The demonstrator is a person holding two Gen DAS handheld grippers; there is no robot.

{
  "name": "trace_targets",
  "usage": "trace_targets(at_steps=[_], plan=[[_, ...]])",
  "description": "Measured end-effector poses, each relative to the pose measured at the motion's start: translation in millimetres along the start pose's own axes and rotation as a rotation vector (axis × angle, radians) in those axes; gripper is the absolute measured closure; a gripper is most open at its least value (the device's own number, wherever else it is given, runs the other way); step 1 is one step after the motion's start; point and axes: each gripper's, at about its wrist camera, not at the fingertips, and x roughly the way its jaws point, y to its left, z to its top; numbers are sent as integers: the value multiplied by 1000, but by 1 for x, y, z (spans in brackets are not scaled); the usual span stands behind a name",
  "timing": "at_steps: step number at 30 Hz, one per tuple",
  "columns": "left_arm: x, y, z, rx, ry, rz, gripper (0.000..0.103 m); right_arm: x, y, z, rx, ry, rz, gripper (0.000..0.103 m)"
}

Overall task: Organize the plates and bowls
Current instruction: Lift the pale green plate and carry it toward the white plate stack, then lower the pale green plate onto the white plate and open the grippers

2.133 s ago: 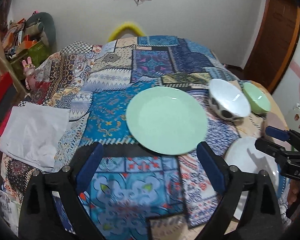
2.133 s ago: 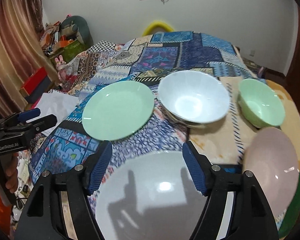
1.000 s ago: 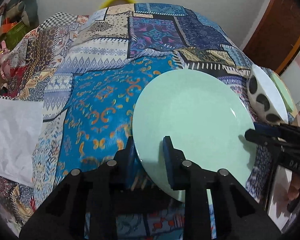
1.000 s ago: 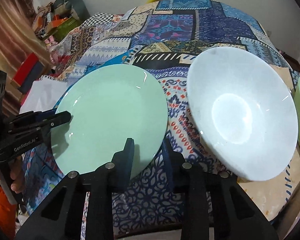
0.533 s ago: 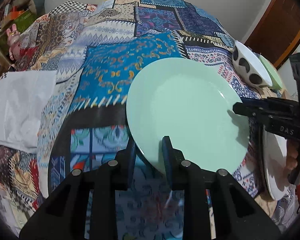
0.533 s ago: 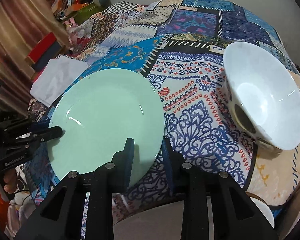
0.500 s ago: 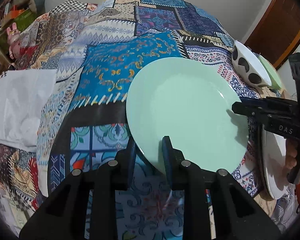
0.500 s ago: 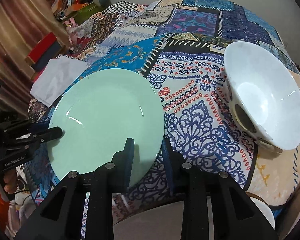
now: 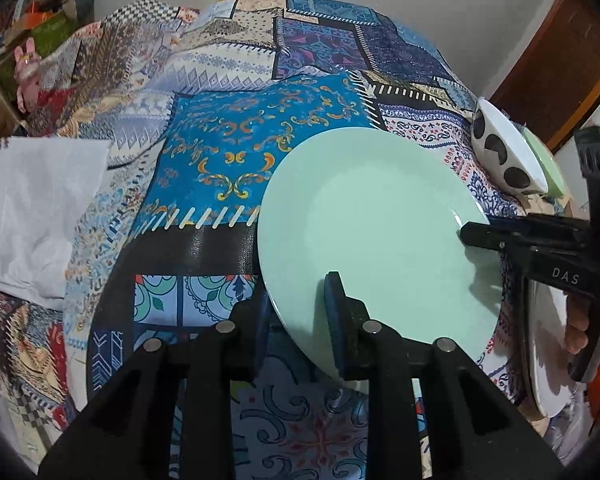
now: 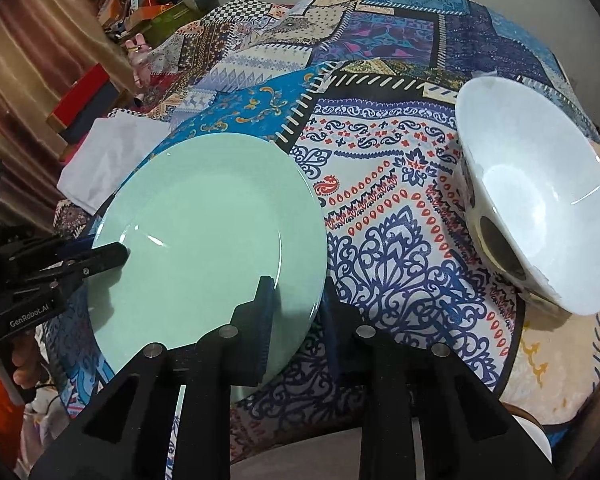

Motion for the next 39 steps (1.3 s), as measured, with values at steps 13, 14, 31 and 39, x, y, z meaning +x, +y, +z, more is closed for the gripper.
trace_targets(at_steps=[13,14,31,39], plan=[[-32,-12,-3,-2,-56,14,77,-34,7,-9,-9,-78,-9,83],[-37,-15,-3,2,-64,16,77,-38,8,-10,-9,-85,-10,83],[-102,-66,-13,59,-151,-1,77,-110,6,-37,14,-189,-24,83],[-120,-97,-22,87,-176,-14,77,-137,-5,-56,46,-223,-39,83]])
